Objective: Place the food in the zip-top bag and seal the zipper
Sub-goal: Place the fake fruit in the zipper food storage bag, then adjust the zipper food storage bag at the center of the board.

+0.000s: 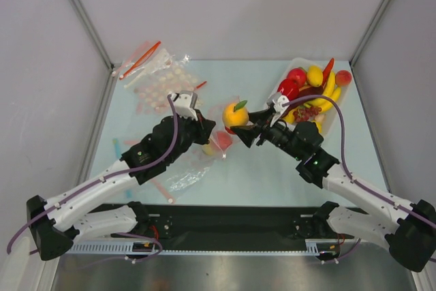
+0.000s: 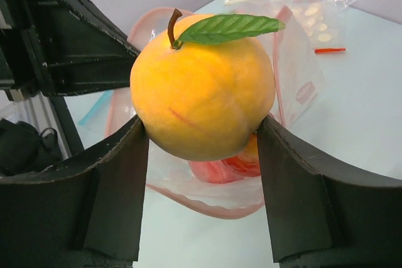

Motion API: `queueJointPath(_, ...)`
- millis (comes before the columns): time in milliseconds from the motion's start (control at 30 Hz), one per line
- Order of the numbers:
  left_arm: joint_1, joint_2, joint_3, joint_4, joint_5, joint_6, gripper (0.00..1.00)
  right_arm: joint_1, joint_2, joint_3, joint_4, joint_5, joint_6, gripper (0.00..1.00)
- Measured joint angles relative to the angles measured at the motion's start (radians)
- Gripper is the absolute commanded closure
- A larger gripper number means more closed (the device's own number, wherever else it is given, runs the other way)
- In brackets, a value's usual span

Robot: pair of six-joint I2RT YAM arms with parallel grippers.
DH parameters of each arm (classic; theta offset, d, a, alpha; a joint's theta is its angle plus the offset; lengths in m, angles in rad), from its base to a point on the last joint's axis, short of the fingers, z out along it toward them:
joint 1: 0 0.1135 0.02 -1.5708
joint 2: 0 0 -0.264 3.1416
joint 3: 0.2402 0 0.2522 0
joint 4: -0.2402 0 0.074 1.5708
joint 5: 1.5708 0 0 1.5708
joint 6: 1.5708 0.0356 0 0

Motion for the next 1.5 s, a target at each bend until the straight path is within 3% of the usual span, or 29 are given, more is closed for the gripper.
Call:
queueJointPath(33,0.000,-0.001,0.000,0.000,-0.006,0.000,0.99,0.006,0.005,0.000,0.000,0.000,-0.013,0.61)
queueJointPath(67,0.000,-0.002,-0.001,0.000,-0.013,0.000,0.99,0.016,0.012,0.000,0.001,0.001,-0.031,0.44)
queueJointPath(167,0.000,-0.001,-0.005,-0.001,-0.023,0.000,1.00,0.058,0.034,0.002,-0.009,0.000,-0.078,0.20)
queueJointPath(400,0.001,0.000,-0.005,-0.004,-0.039,0.000,1.00,0.128,0.070,0.038,-0.076,0.049,-0.145,0.10)
queueJointPath(833,0.001,0.013,-0.005,-0.035,-0.095,-0.010,0.99,0.130,0.074,0.082,-0.142,0.161,-0.130,0.12)
queueJointPath(1200,0.001,0.023,-0.002,-0.085,-0.204,-0.047,1.00,0.130,0.057,0.106,-0.217,0.394,-0.043,0.28)
queueJointPath(1400,0.001,0.017,-0.002,-0.085,-0.231,-0.054,1.00,0.109,0.092,0.145,-0.273,0.387,-0.007,0.33)
queueJointPath(1500,0.001,0.006,-0.002,-0.086,-0.252,-0.057,1.00,0.091,0.152,0.187,-0.312,0.359,0.026,0.43)
